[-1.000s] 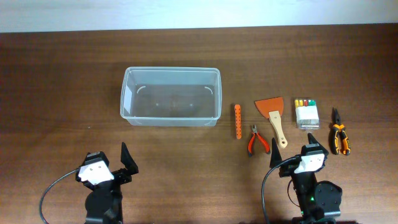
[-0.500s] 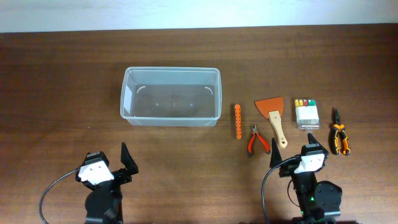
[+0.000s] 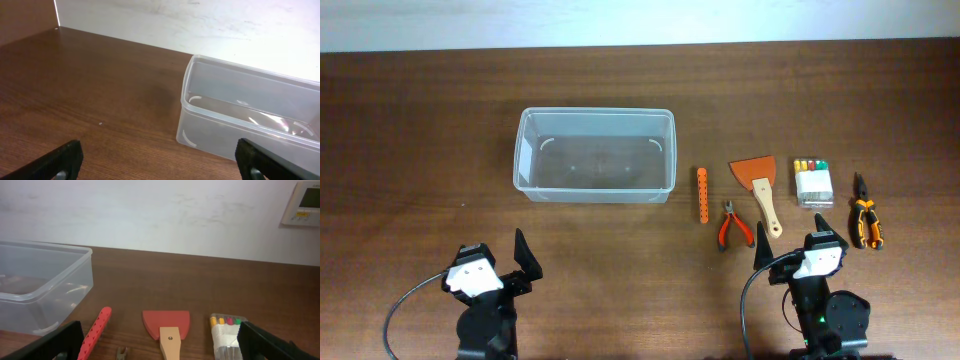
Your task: Pack container
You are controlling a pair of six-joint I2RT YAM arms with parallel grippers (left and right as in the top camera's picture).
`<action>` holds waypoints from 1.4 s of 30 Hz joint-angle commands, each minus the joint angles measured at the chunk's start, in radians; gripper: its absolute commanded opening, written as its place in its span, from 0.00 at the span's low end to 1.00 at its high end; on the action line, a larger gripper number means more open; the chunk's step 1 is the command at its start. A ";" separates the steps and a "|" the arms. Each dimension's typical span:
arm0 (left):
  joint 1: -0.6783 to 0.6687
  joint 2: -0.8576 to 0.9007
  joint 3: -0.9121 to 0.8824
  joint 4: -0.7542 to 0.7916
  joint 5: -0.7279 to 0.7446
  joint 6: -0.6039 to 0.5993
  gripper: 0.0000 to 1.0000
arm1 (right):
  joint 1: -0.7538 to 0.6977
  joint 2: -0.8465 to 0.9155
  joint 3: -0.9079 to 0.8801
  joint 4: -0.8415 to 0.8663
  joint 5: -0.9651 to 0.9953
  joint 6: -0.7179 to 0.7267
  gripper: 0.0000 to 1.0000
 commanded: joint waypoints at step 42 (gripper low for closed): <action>-0.003 -0.005 -0.003 -0.002 -0.004 0.009 0.99 | -0.014 1.975 2.681 -1.394 -0.109 -0.063 0.99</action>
